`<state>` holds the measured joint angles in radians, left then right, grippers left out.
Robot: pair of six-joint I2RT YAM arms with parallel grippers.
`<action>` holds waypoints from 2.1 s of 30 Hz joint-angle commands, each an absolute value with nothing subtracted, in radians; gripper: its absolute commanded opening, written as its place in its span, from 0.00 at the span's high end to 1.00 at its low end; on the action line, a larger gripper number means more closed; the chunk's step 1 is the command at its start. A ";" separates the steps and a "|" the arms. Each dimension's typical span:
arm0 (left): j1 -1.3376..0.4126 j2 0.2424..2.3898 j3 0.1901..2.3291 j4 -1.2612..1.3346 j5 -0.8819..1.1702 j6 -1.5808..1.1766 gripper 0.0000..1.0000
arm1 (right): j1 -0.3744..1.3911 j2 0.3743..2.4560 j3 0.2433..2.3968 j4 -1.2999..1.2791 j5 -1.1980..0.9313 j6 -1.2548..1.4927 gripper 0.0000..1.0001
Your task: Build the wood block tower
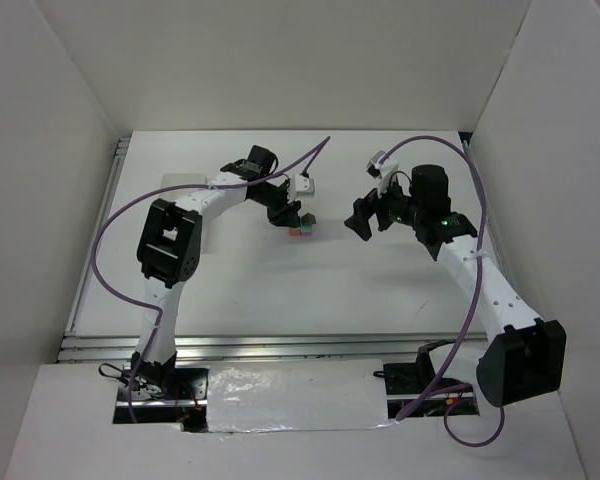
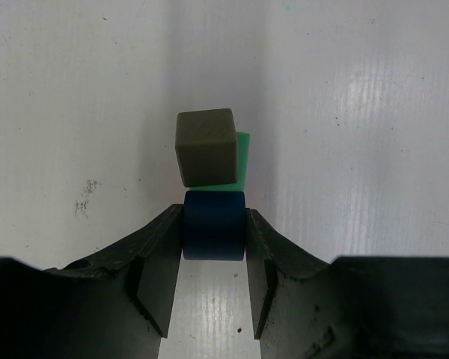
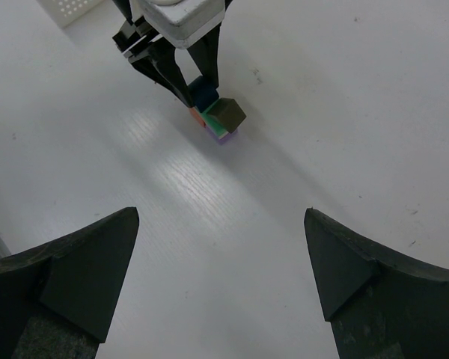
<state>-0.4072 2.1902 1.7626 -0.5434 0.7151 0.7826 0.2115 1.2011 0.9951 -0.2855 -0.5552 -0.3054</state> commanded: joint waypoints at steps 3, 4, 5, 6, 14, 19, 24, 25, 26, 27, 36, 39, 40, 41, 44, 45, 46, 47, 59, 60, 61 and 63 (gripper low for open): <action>-0.411 2.195 1.789 -0.525 0.744 0.798 0.51 | 0.221 1.181 1.040 -0.288 -0.545 -0.318 0.00; -0.413 2.195 1.789 -0.523 0.741 0.796 0.51 | 0.219 1.180 1.040 -0.285 -0.543 -0.316 0.00; -0.417 2.195 1.789 -0.526 0.738 0.799 0.52 | 0.221 1.178 1.040 -0.287 -0.543 -0.318 0.00; -0.417 2.197 1.787 -0.528 0.736 0.805 0.52 | 0.221 1.178 1.039 -0.287 -0.543 -0.319 0.00; -0.417 2.192 1.781 -0.511 0.732 0.790 0.52 | 0.221 1.177 1.037 -0.287 -0.545 -0.321 0.00; -0.417 2.195 1.786 -0.517 0.738 0.796 0.51 | 0.221 1.178 1.042 -0.291 -0.541 -0.324 0.00; -0.417 2.191 1.782 -0.526 0.729 0.810 0.46 | 0.221 1.178 1.042 -0.293 -0.543 -0.325 0.00; -0.416 2.189 1.779 -0.528 0.732 0.813 0.45 | 0.221 1.178 1.042 -0.293 -0.543 -0.325 0.00; -0.416 2.186 1.778 -0.528 0.733 0.813 0.43 | 0.221 1.178 1.040 -0.293 -0.543 -0.325 0.00; -0.417 2.186 1.778 -0.532 0.733 0.818 0.42 | 0.221 1.178 1.040 -0.293 -0.542 -0.325 0.00; -0.414 2.160 1.767 -0.526 0.745 0.821 0.30 | 0.221 1.183 1.040 -0.295 -0.554 -0.331 0.00; -0.408 2.152 1.764 -0.505 0.739 0.795 0.17 | 0.221 1.181 1.040 -0.295 -0.554 -0.330 0.00; -0.403 2.145 1.761 -0.482 0.741 0.781 0.13 | 0.221 1.181 1.039 -0.288 -0.552 -0.327 0.00; -0.397 2.140 1.763 -0.471 0.756 0.740 0.09 | 0.221 1.181 1.040 -0.287 -0.552 -0.327 0.00; -0.358 2.105 1.763 -0.437 0.822 0.675 0.01 | 0.221 1.178 1.042 -0.284 -0.539 -0.318 0.00; -0.348 2.070 1.743 -0.422 0.837 0.652 0.01 | 0.219 1.171 1.042 -0.279 -0.532 -0.311 0.00; -0.339 2.050 1.729 -0.388 0.847 0.617 0.01 | 0.221 1.169 1.039 -0.276 -0.526 -0.307 0.00; -0.325 2.022 1.706 -0.362 0.851 0.597 0.01 | 0.221 1.158 1.029 -0.261 -0.519 -0.304 0.00; -0.365 1.459 1.184 -0.115 0.007 -0.309 0.01 | 0.192 1.124 0.947 -0.160 -0.235 0.154 0.00; -0.386 1.416 1.181 -0.179 -0.181 -0.412 0.01 | 0.189 1.117 0.928 -0.155 -0.182 0.240 0.00; -0.421 1.402 1.180 -0.240 -0.263 -0.457 0.01 | 0.186 1.109 0.908 -0.150 -0.140 0.294 0.00; -0.452 1.379 1.178 -0.430 -0.400 -0.597 0.01 | 0.186 1.074 0.832 -0.140 -0.111 0.380 0.00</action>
<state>-0.4091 1.4044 1.1927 -0.2092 -0.0093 -0.2615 0.1932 1.1267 0.9016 -0.1776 -0.2359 0.1516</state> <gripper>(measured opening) 0.993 0.996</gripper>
